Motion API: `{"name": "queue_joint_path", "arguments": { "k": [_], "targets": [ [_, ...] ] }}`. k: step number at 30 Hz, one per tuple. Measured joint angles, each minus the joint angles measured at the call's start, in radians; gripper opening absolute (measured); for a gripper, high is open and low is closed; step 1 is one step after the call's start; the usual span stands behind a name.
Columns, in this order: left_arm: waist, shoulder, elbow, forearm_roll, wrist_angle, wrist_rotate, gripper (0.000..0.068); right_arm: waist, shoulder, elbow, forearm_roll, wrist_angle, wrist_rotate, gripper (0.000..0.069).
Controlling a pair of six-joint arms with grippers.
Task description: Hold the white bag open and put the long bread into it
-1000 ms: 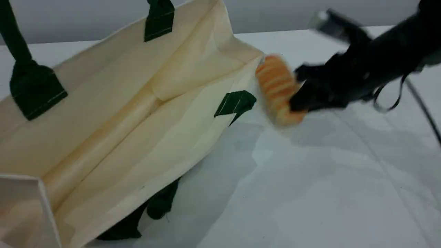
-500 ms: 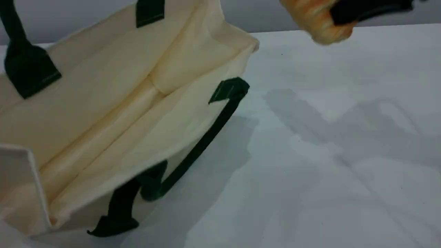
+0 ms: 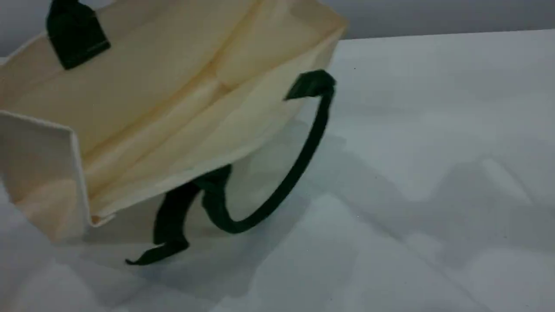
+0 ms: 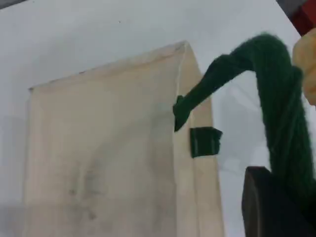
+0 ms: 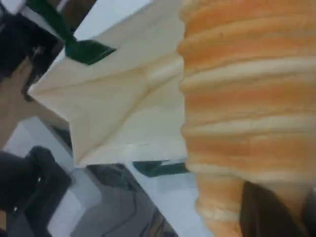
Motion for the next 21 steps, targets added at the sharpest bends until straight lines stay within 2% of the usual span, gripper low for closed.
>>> {"name": "queue_joint_path", "arguments": {
  "k": [3, 6, 12, 18, 21],
  "targets": [
    [-0.001, 0.0, 0.0, -0.02, 0.002, 0.019, 0.0083, -0.001, -0.004, 0.0, -0.032, 0.023, 0.031, 0.0054],
    [-0.025, 0.0, 0.0, -0.056, 0.006, 0.044, 0.0083, -0.001, -0.004, 0.0, -0.044, 0.031, 0.044, 0.0054],
    [-0.031, 0.019, 0.001, -0.022, -0.041, 0.066, 0.0083, -0.001, -0.002, 0.0, -0.043, 0.087, 0.042, 0.0054],
    [-0.031, 0.071, 0.001, -0.032, -0.073, 0.093, 0.0083, 0.0, -0.002, 0.0, -0.043, 0.088, 0.042, 0.0054],
    [-0.031, 0.091, 0.001, -0.052, -0.075, 0.1, 0.0083, 0.035, -0.002, 0.0, -0.049, 0.086, 0.042, 0.0054]
  ]
}}
